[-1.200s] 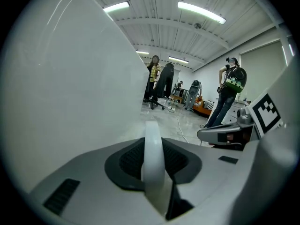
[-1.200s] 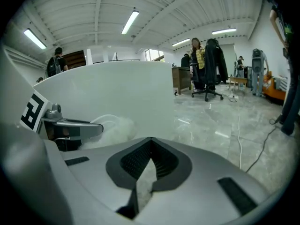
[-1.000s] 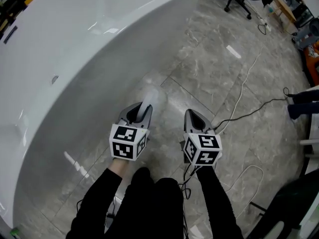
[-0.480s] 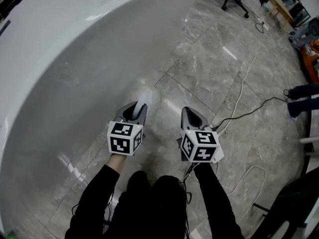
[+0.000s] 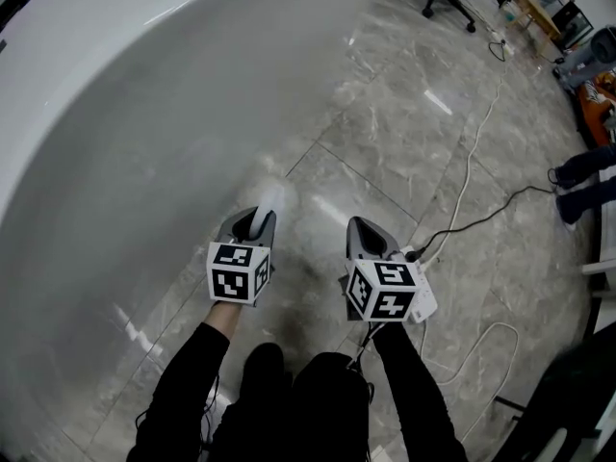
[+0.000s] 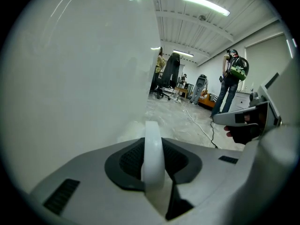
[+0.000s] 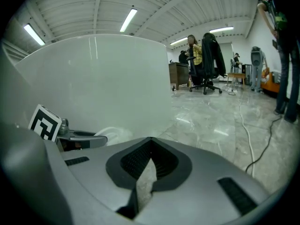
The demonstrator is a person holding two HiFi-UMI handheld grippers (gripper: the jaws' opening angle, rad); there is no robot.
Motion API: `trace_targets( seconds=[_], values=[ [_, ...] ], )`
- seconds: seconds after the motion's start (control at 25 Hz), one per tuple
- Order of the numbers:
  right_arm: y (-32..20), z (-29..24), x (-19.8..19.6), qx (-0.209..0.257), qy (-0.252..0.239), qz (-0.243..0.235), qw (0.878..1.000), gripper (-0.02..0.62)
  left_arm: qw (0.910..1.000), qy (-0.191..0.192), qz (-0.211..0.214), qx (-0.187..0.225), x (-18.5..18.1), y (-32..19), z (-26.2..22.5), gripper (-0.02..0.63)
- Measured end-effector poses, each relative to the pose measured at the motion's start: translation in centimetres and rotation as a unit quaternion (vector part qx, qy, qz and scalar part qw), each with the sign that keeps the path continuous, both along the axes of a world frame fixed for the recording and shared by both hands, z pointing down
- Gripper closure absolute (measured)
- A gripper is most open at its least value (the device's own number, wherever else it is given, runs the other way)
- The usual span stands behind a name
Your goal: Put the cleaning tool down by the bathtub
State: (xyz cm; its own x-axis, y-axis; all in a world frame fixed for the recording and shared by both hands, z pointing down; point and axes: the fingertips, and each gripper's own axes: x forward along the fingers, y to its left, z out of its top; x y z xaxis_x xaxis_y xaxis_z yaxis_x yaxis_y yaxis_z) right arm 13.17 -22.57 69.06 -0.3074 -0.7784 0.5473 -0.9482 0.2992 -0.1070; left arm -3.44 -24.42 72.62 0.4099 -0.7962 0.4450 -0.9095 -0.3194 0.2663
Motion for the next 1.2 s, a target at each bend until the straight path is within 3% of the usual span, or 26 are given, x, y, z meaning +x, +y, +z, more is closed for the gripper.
trace_targets(
  seconds=[0.72,1.2],
  values=[
    [-0.9,5.2,-2.3,-0.026,0.008,-0.022,0.999,0.595,0.9991,-0.025,0.004,-0.034,-0.3,-1.8,8.0,0.506],
    [-1.7,7.3,-3.2,-0.033,0.016,-0.029,0.999,0.595,0.9983,-0.040,0.002,-0.043,0.4,-4.3,10.2,0.506]
  ],
)
